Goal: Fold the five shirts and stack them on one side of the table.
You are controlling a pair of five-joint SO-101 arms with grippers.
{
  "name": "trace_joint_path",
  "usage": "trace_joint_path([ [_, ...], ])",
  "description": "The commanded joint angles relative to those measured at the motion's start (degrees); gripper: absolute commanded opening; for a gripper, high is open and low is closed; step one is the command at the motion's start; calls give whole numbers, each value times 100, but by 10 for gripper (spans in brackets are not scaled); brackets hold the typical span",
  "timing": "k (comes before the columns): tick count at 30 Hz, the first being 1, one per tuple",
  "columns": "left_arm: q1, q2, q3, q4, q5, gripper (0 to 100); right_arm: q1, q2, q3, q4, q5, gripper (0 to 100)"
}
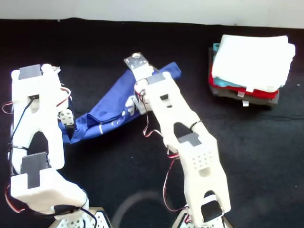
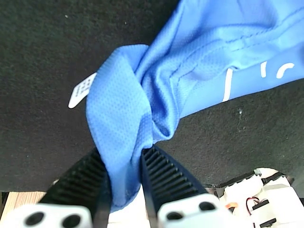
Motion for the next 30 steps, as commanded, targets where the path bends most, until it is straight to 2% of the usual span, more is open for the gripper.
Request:
trace_joint_path([
  [1,75,-75,-84,0,-9,10,127,470,-1086,462,18,195],
  [5,75,-75,-92,0,-9,10,242,585,-2114,1393,0,0],
  [15,180,-119,-1051,281,0,8,690,585,-5604,3811,35,7],
  [18,444,-462,-1103,290,0,8,778,488,-6316,3793,35,7],
  [25,1332,-2220,-1244,281,9,8,822,-927,-6000,3802,35,7],
  [30,1411,-3292,-1305,255,9,8,822,-2905,-4356,3793,79,7],
])
